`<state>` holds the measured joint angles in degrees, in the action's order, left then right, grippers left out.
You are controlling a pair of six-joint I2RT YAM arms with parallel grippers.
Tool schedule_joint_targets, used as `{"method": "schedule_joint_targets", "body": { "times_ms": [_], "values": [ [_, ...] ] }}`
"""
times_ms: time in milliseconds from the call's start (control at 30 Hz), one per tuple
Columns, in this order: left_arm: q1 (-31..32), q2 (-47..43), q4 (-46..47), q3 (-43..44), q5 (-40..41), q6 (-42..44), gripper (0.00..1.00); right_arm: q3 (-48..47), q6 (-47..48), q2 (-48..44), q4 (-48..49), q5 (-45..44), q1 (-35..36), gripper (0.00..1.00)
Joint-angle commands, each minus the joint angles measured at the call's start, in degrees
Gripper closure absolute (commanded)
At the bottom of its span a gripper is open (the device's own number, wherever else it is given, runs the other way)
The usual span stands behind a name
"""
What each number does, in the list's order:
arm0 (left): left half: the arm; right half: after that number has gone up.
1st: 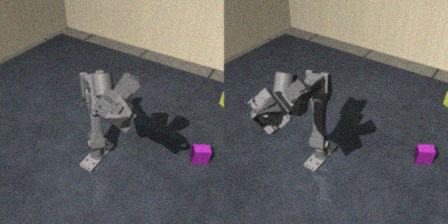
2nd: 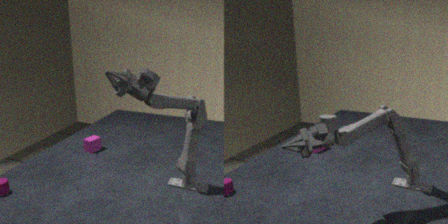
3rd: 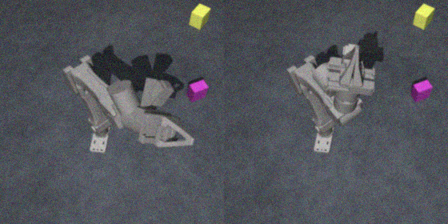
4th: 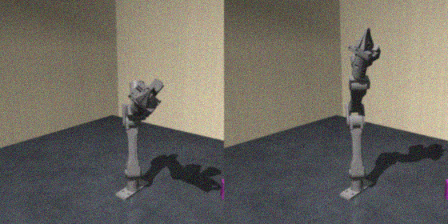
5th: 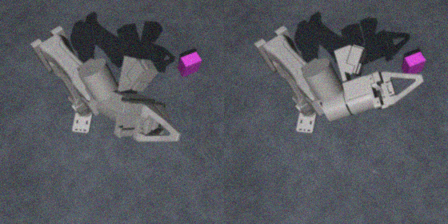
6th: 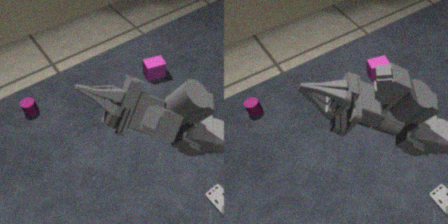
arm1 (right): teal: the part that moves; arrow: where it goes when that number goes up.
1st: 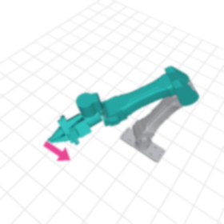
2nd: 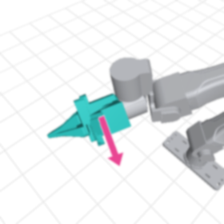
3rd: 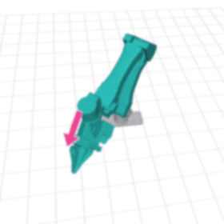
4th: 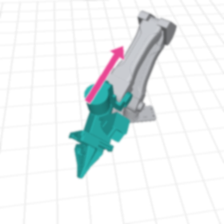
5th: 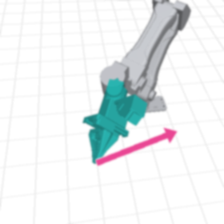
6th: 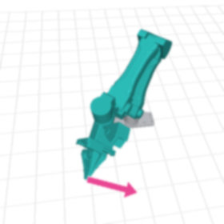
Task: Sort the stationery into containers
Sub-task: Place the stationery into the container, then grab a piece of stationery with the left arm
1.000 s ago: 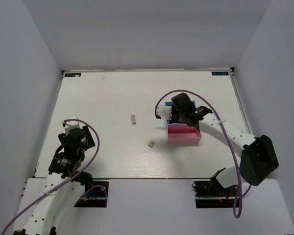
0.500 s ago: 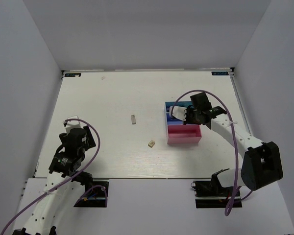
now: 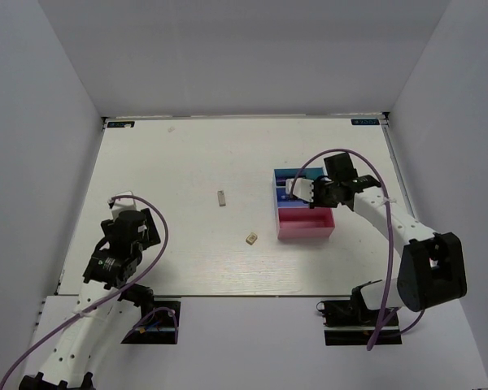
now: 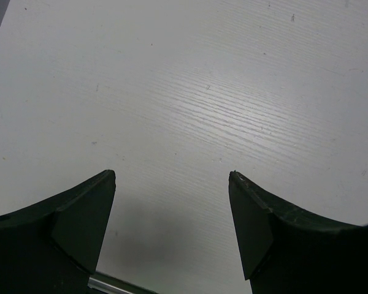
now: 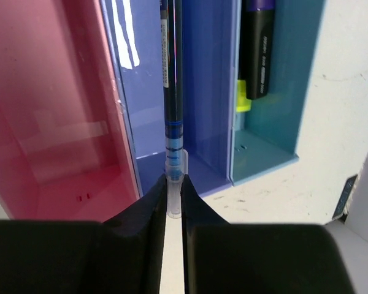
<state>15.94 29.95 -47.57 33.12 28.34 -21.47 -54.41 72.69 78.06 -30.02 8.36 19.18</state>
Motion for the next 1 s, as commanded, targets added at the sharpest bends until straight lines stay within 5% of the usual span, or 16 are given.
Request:
{"method": "schedule_joint_targets", "body": {
  "times_ms": [0,267,433,500,567,600,667,733,767,800,833,867,900,933,967],
  "values": [
    [-0.13,0.63,0.99,-0.25,-0.65,0.20,0.15,-1.74,4.22,1.65,-2.32,3.42,-0.11,0.87],
    [-0.21,1.07,0.73,-0.25,-0.56,0.20,0.15,-3.68,4.40,4.03,-1.45,2.10,-0.46,0.51],
    [-0.21,1.51,1.95,-0.34,-2.75,0.82,0.20,-4.03,2.21,2.63,-0.92,2.80,-0.63,0.58],
    [-0.30,2.38,3.79,-0.69,-6.16,1.87,0.47,-5.43,0.89,2.10,-1.18,3.33,-0.81,0.73],
    [-0.21,3.61,6.17,-0.43,-12.90,2.14,0.74,-7.53,-5.67,0.34,-1.01,3.68,-0.99,0.99],
    [-0.21,7.62,8.70,0.53,-15.04,2.23,0.91,-8.07,-10.67,-0.01,-0.83,3.85,-1.16,1.00],
    [0.05,14.12,9.42,4.29,-21.44,1.79,1.00,-8.51,-18.75,-2.47,0.39,4.47,-1.16,1.00],
    [2.75,24.83,11.18,7.03,-23.14,0.91,1.00,-8.08,-30.54,-6.24,1.80,3.26,-1.08,1.00],
    [3.99,27.50,11.45,11.91,-22.37,0.65,0.98,-6.86,-45.20,-6.78,3.90,1.94,-1.16,0.99],
    [6.44,30.14,11.88,13.62,-21.93,0.56,0.92,-6.93,-48.13,-6.78,2.87,2.10,-1.34,0.76],
    [8.82,38.08,11.98,15.63,-21.23,0.21,0.66,-8.15,-50.08,-6.87,0.95,6.45,-1.60,0.42],
    [10.23,40.94,11.89,19.66,-19.22,-0.23,0.56,-8.95,-54.80,-6.09,-5.34,8.58,-1.69,0.40],
    [11.90,43.58,11.45,24.14,-18.85,-0.67,0.48,-10.17,-56.50,-5.82,-7.05,12.43,-1.86,0.40],
    [13.31,51.70,10.23,28.88,-17.80,-2.07,0.28,-10.71,-57.99,-5.64,-9.16,15.69,-2.04,0.73],
    [13.84,54.39,9.52,31.28,-17.53,-2.69,0.21,-10.54,-61.05,-5.73,-9.53,17.81,-2.04,1.00]
  ]
}}
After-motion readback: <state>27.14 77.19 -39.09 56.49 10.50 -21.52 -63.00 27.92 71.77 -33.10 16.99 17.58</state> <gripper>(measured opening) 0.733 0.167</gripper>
